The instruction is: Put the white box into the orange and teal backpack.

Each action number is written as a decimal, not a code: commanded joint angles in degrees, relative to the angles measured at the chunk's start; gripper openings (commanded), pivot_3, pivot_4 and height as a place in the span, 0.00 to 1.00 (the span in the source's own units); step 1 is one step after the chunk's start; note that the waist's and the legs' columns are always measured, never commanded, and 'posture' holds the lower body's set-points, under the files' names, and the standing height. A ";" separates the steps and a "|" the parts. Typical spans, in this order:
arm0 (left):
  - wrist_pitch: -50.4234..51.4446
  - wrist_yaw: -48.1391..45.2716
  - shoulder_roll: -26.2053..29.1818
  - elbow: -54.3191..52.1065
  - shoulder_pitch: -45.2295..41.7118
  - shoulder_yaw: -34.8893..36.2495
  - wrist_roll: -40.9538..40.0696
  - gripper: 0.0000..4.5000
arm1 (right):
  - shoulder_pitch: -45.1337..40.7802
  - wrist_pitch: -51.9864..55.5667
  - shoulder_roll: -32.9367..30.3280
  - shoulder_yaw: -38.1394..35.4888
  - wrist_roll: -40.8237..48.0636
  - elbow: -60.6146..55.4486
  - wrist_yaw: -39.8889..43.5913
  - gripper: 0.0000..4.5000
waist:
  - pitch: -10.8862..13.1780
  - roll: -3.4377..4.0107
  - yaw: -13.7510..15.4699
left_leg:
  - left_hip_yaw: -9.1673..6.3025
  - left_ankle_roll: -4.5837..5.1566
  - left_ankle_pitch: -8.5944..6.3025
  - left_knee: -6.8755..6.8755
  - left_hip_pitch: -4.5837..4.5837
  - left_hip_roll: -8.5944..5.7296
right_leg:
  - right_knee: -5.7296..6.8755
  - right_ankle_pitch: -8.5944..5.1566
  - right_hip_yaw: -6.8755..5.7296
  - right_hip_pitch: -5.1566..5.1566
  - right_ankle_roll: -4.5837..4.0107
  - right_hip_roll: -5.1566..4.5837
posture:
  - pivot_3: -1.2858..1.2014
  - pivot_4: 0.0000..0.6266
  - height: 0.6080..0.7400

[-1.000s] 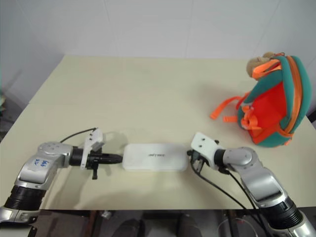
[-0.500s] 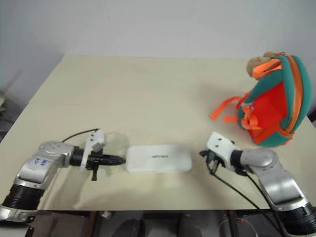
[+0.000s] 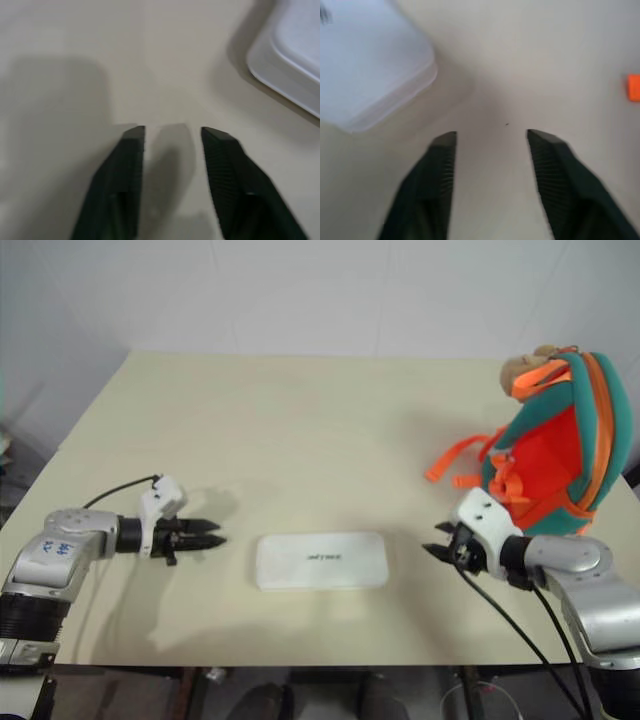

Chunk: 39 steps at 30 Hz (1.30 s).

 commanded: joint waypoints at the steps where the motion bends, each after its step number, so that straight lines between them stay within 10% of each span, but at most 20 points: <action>1: 0.43 1.91 -0.70 -1.14 -0.92 3.36 -2.34 0.73 | -1.12 7.44 2.30 -4.99 7.12 -1.36 -1.88 0.95 | 0.00 0.00 -0.03 | 0.00 0.00 0.00 -0.03 0.00 0.00 | 0.02 0.00 0.00 0.00 0.00 0.02 | 0.52 0.24 1.00; 5: 2.26 3.24 -1.92 -4.71 1.02 6.09 -5.61 0.99 | -1.55 10.66 3.33 -4.42 8.34 -0.96 -4.86 1.00 | 0.00 0.00 -0.02 | 0.00 -0.01 0.00 -0.10 -0.01 0.04 | 0.01 0.00 -0.01 -0.03 0.00 0.01 | 0.52 0.24 1.00; 25: 14.98 10.71 -5.09 -20.32 12.16 14.56 -19.76 0.99 | -4.93 27.42 14.64 -6.63 25.56 3.99 -12.72 1.00 | 0.00 0.00 -0.07 | 0.01 -0.06 0.03 -0.12 0.00 0.13 | -0.16 0.01 0.05 -0.05 0.01 -0.10 | 0.52 0.24 1.00; 39: 13.63 11.44 -4.50 -20.73 12.64 13.52 -20.07 0.99 | 0.45 4.92 8.39 0.32 9.28 -1.64 -14.37 1.00 | 0.00 0.01 0.20 | -0.01 -0.08 0.03 -0.15 -0.01 0.02 | -0.25 0.00 -0.01 -0.05 -0.01 -0.07 | 0.52 0.24 1.00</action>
